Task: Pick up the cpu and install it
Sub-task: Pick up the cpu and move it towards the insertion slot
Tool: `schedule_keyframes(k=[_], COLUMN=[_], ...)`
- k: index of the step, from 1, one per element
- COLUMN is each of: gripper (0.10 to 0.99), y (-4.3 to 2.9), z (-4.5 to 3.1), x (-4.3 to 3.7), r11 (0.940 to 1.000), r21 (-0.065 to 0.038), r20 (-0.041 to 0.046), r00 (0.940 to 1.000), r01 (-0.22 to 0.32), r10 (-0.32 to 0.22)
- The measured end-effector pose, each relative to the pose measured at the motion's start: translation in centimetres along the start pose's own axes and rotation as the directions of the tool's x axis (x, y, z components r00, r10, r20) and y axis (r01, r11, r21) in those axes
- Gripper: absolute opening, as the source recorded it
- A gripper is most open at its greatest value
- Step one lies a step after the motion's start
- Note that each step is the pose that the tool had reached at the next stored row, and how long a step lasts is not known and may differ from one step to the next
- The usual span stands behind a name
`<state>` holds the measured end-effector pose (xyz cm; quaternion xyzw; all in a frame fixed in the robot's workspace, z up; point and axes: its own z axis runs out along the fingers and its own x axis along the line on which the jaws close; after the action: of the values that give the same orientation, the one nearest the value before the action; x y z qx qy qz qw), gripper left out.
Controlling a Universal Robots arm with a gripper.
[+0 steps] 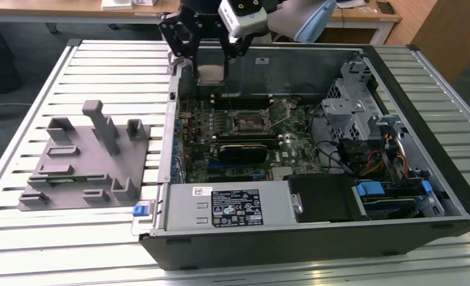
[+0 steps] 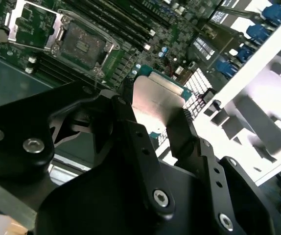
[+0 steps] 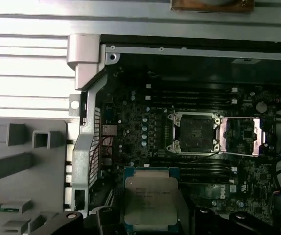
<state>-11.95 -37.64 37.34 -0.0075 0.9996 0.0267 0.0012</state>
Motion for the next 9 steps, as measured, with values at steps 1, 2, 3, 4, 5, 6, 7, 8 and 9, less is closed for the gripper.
schedule_keyframes(k=[1, 2, 3, 4, 5, 6, 7, 8, 9], gripper=[0.525, 0.525, 0.525, 0.525, 0.525, 0.525, 0.525, 0.525, 0.525], y=[0.09, 0.17, 0.28, 0.45, 0.62, 0.77, 0.92, 1.04, 1.15], z=[0.03, 0.06, 0.09, 0.12, 0.16, 0.20, 0.24, 0.29, 0.34], x=[-0.20, -0.38, -0.56, -0.77, -0.98, -1.17, -1.38, -1.61, -1.87], r11=[1.0000, 1.0000, 1.0000, 1.0000, 1.0000, 1.0000, 1.0000, 1.0000, 1.0000], r21=[0.000, 0.000, 0.000, 0.000, 0.000, 0.000, 0.000, 0.000, 0.000], r20=[-0.0002, 0.0000, -0.0001, -0.0001, -0.0001, 0.0000, -0.0001, -0.0001, -0.0001], r00=[1.0000, 1.0000, 1.0000, 1.0000, 1.0000, 1.0000, 1.0000, 1.0000, 1.0000], r01=[0.000, 0.000, 0.000, 0.000, 0.000, 0.000, 0.000, 0.000, 0.000], r10=[0.000, 0.000, 0.000, 0.000, 0.000, 0.000, 0.000, 0.000, 0.000])
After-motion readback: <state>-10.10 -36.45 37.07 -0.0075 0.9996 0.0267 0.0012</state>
